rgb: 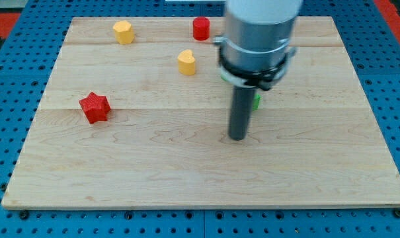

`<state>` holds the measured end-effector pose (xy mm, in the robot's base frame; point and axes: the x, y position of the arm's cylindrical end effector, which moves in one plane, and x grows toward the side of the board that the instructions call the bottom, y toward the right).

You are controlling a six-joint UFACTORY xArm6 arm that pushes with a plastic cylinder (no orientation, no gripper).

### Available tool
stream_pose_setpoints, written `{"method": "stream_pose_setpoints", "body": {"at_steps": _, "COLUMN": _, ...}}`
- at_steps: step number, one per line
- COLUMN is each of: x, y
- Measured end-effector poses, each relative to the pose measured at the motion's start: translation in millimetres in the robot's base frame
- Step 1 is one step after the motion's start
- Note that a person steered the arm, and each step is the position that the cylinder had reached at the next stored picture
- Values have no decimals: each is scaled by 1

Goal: Slide the green star diagonally bottom right to the blue triangle

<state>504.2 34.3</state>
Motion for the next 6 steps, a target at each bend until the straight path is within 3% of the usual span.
{"method": "stream_pose_setpoints", "body": {"at_steps": 1, "x": -28, "y": -32}}
{"method": "stream_pose_setpoints", "body": {"at_steps": 2, "x": -62, "y": -5}}
{"method": "stream_pose_setpoints", "body": {"at_steps": 3, "x": -62, "y": 56}}
{"method": "stream_pose_setpoints", "body": {"at_steps": 4, "x": -62, "y": 63}}
{"method": "stream_pose_setpoints", "body": {"at_steps": 5, "x": -87, "y": 120}}
{"method": "stream_pose_setpoints", "body": {"at_steps": 6, "x": -87, "y": 125}}
